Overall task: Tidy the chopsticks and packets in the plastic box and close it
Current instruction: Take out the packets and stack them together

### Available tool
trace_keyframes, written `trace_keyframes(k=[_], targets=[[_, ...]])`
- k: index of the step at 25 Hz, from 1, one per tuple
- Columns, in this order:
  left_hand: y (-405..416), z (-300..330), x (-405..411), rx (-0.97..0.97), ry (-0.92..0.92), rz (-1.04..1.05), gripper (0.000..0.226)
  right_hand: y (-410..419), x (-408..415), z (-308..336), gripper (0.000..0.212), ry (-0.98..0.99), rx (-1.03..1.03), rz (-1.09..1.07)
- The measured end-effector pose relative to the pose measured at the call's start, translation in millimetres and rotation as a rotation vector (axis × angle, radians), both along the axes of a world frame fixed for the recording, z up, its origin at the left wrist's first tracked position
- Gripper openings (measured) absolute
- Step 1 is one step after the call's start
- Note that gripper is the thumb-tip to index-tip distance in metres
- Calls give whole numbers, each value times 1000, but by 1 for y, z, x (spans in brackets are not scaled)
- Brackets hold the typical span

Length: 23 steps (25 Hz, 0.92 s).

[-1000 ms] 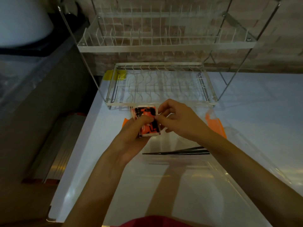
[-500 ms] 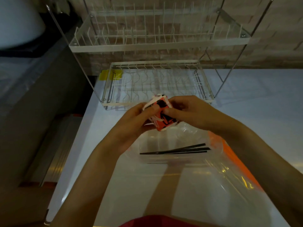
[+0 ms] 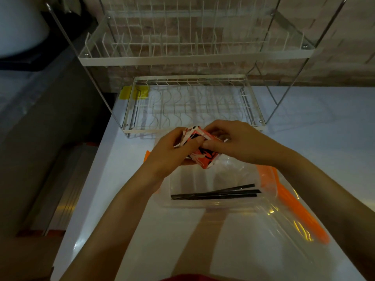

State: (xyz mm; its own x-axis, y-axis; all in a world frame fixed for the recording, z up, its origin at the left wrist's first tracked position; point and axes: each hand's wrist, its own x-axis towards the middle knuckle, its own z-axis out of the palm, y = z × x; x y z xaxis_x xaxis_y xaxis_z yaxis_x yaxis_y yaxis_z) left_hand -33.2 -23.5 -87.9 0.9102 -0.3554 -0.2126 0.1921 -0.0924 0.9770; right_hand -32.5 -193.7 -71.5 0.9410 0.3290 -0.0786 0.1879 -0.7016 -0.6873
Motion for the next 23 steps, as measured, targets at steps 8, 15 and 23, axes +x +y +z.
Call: trace_keyframes(k=[8,15,23], targets=[[-5,-12,10,166,-99,267,11,23,-7,-22,83,-177,-134,63],[-4,-15,14,49,-9,202,5,16,8,-25,70,-174,-131,95],[-3,-18,9,-46,52,114,16,13,8,-24,68,-152,-116,107]])
